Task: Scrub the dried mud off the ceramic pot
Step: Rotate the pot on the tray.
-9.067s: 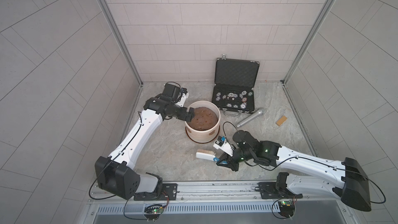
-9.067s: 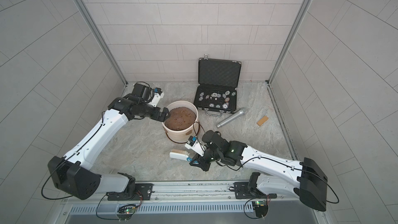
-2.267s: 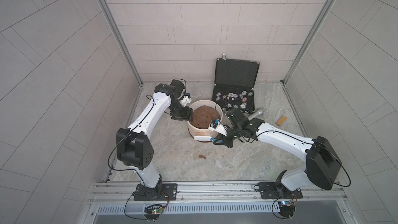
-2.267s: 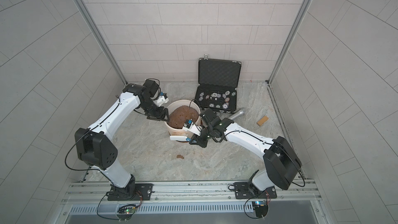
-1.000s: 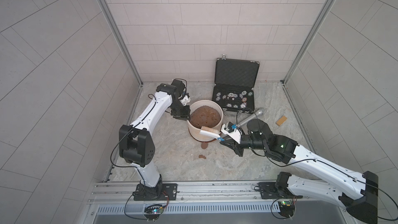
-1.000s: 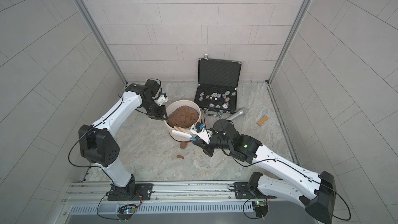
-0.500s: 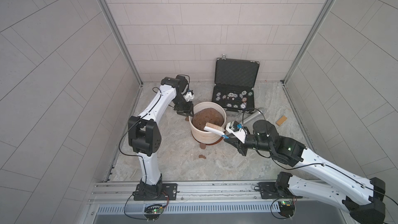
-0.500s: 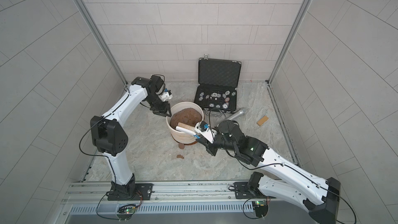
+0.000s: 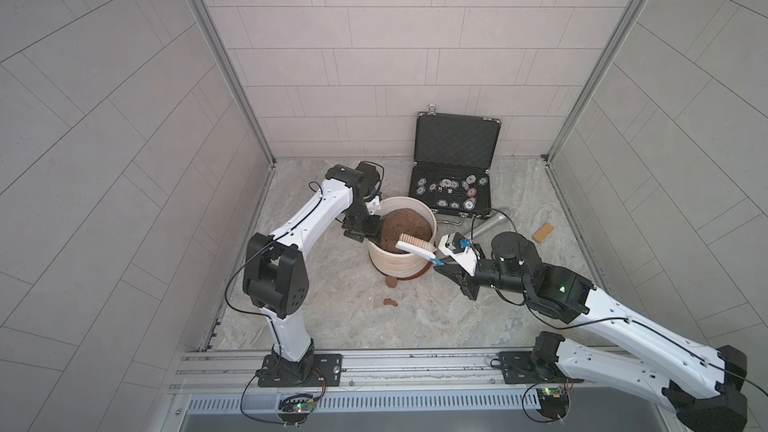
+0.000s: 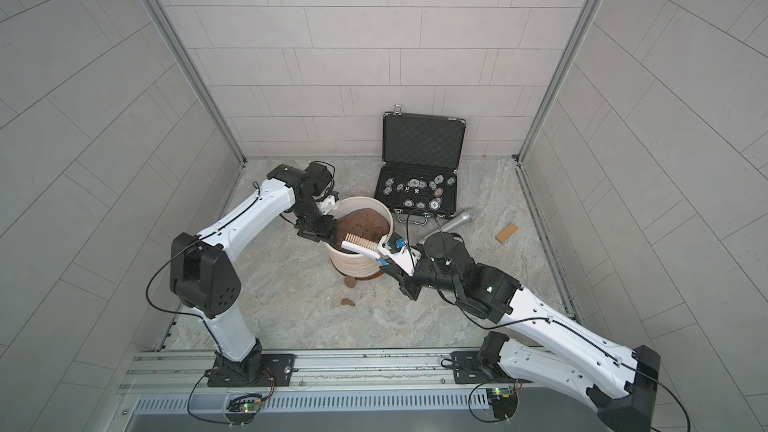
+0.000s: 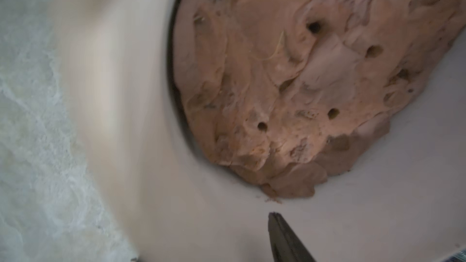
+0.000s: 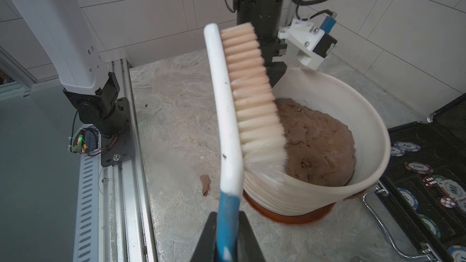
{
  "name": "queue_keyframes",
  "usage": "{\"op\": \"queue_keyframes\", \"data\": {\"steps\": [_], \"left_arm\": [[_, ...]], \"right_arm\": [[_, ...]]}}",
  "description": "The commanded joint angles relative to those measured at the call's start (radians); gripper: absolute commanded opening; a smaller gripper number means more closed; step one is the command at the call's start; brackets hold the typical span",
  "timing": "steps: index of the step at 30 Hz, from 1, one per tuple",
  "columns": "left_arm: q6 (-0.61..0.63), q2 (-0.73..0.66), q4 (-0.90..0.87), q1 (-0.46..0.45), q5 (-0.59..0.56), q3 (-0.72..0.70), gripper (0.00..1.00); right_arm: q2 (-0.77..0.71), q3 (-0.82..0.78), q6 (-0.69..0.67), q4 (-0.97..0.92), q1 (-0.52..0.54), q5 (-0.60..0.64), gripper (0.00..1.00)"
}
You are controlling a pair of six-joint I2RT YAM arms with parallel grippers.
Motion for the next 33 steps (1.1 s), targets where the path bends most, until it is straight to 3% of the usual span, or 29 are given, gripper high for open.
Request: {"op": "queue_keyframes", "data": {"steps": [1,4,16,20,27,33], "left_arm": [[-0.038,0.021,0.026,-0.001,-0.057,0.006,0.46],[-0.054,0.028,0.025,-0.001,-0.078,0.039,0.36],[-0.043,0.03,-0.002,-0.002,-0.034,0.096,0.2],[-0.038,0.04,-0.012,-0.003,-0.033,0.124,0.07],[-0.003,0.065,-0.055,-0.001,-0.015,0.23,0.03],[0.088,0.108,-0.123,0.0,0.076,0.323,0.0]], "right_arm": [[-0.019,-0.003,0.009,0.041,-0.004,0.019,0.0],[-0.027,-0.009,0.014,0.04,-0.004,0.021,0.0],[-0.067,-0.047,0.009,0.034,-0.004,0.085,0.0],[-0.071,-0.053,0.008,0.031,-0.004,0.096,0.0],[-0.092,-0.07,0.007,0.034,-0.004,0.1,0.0],[-0.126,-0.079,0.01,0.031,-0.005,0.107,0.0]]}}
